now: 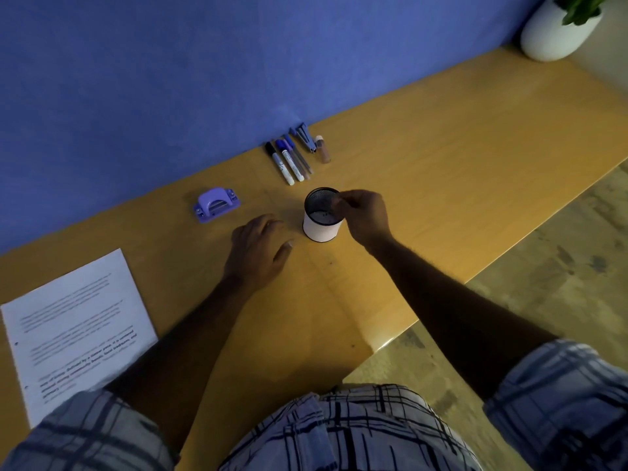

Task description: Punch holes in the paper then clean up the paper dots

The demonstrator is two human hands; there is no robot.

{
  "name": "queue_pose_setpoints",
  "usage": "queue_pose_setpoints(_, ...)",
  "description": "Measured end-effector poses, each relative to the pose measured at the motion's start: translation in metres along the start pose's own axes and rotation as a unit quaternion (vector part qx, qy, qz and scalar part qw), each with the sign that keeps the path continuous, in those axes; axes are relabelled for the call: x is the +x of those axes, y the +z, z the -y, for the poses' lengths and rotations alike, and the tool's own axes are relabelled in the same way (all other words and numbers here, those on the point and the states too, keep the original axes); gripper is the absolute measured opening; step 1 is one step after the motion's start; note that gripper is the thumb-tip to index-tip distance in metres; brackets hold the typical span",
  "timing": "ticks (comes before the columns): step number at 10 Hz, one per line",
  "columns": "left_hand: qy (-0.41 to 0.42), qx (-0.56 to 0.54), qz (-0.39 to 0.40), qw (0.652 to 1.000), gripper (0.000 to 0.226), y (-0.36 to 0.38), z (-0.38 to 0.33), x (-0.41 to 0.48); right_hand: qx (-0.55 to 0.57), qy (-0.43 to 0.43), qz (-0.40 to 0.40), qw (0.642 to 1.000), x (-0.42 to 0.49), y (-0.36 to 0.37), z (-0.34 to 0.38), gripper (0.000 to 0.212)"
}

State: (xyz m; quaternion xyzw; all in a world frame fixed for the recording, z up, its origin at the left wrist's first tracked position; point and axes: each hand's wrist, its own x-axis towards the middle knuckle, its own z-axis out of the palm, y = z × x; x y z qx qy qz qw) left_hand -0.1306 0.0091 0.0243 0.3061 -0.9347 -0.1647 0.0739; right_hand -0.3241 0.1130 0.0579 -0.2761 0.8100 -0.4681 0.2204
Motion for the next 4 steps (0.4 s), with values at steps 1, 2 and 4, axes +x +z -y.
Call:
queue_pose_setpoints(1, -0.003, 0.001, 0.003, 1.000, 0.047, -0.003, -0.001, 0.005, -0.100, -0.051, 0.011, 0.994, 0.016, -0.005, 0.010, 0.006)
queue_pose_setpoints(2, -0.005, 0.002, 0.003, 1.000, 0.047, -0.002, 0.001, 0.005, -0.166, -0.087, 0.026, 0.982, 0.025, -0.008, 0.015, 0.007)
queue_pose_setpoints(4, -0.002, 0.006, -0.008, 1.000, 0.043, -0.009, 0.001, 0.001, -0.275, -0.175, 0.111, 0.939, 0.027, -0.009, 0.014, 0.028)
